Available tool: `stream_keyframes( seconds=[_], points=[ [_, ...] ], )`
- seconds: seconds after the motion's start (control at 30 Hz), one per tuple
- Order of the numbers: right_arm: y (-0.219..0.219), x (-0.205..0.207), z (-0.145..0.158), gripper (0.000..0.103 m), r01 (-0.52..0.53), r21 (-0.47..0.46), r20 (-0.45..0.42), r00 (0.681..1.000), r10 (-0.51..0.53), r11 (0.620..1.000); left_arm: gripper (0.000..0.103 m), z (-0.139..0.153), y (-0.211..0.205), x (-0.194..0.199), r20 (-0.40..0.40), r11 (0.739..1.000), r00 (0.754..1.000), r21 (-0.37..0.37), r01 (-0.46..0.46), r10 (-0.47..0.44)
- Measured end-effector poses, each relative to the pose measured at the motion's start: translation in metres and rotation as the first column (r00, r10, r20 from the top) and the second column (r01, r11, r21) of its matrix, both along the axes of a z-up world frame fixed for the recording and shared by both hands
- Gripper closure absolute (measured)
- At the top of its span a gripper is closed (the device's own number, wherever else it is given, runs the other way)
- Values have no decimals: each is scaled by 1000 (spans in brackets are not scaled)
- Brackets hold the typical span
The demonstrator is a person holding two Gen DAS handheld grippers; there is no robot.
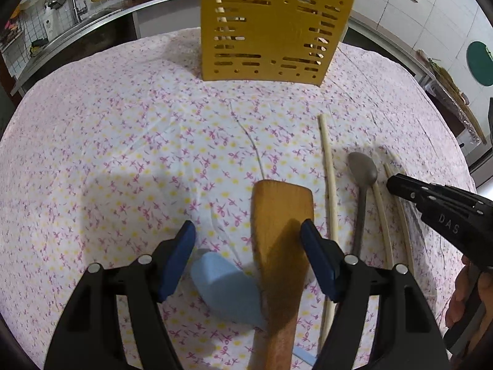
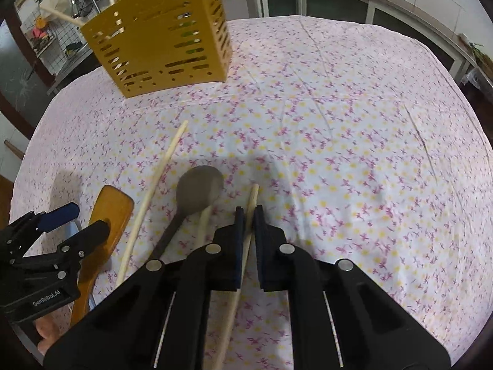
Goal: Organize utensils
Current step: 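Grasp the wooden spatula with the left tool while the right tool grasps a chopstick, then lift the wooden spatula and chopstick up toward the yellow holder with both tools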
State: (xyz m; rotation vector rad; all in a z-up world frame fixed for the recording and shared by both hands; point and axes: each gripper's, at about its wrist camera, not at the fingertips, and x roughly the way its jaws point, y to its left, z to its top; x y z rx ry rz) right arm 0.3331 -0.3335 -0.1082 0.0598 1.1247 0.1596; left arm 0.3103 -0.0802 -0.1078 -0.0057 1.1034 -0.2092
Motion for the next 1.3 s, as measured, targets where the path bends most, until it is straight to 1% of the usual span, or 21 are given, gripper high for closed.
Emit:
stream_keyframes(
  seconds=[0.13,0.2,0.33,0.47,0.57,0.63,0.67,0.7,0.73,0.8,0.93,1.0,1.1,1.3],
  points=[
    [-4,-1,0,96,1,1,3,1000,-1,1000,33,-2,-7,5,-10,1000,1000,1,13,-13],
    [-3,-1,1,96,0,-4,5,1000,0,1000,35,-2,-9,6,-15,1000,1000,2,17,-17],
    [-8,0,1,96,6,-5,7,1000,-6,1000,36,-3,-16,6,-8,999,999,29,35,-34],
    [-24,1,2,96,29,14,2,1000,-29,999,37,-4,-21,8,-9,999,999,35,39,-39],
    [-23,1,1,96,27,10,7,1000,-27,1000,37,-8,-28,11,5,996,998,64,57,-58],
    [-22,-1,2,96,25,1,10,1000,-25,1000,42,-8,-30,12,10,995,998,77,60,-61],
    [-21,-1,2,96,25,1,10,1000,-25,1000,48,-8,-28,12,10,995,998,76,59,-60],
    [-22,-1,2,96,24,2,10,1000,-25,1000,54,-7,-26,12,9,996,998,72,57,-58],
    [-22,-1,2,96,25,3,9,1000,-25,1000,57,-6,-22,13,4,997,999,64,52,-53],
    [-20,-1,3,96,25,1,11,1000,-25,1000,58,-5,-14,16,-15,998,999,28,53,-52],
    [-14,-1,2,96,28,11,15,999,-28,1000,58,-2,-9,16,-28,998,998,19,58,-57],
    [-12,-2,4,96,22,14,18,1000,-22,1000,58,1,-5,16,-26,999,999,-2,46,-46],
    [-10,-4,11,97,14,21,40,999,-15,1000,58,13,4,13,8,999,999,-40,33,-33],
    [-3,-9,36,97,-14,35,112,994,10,999,58,48,20,5,113,997,994,-73,15,-7]
  ],
)
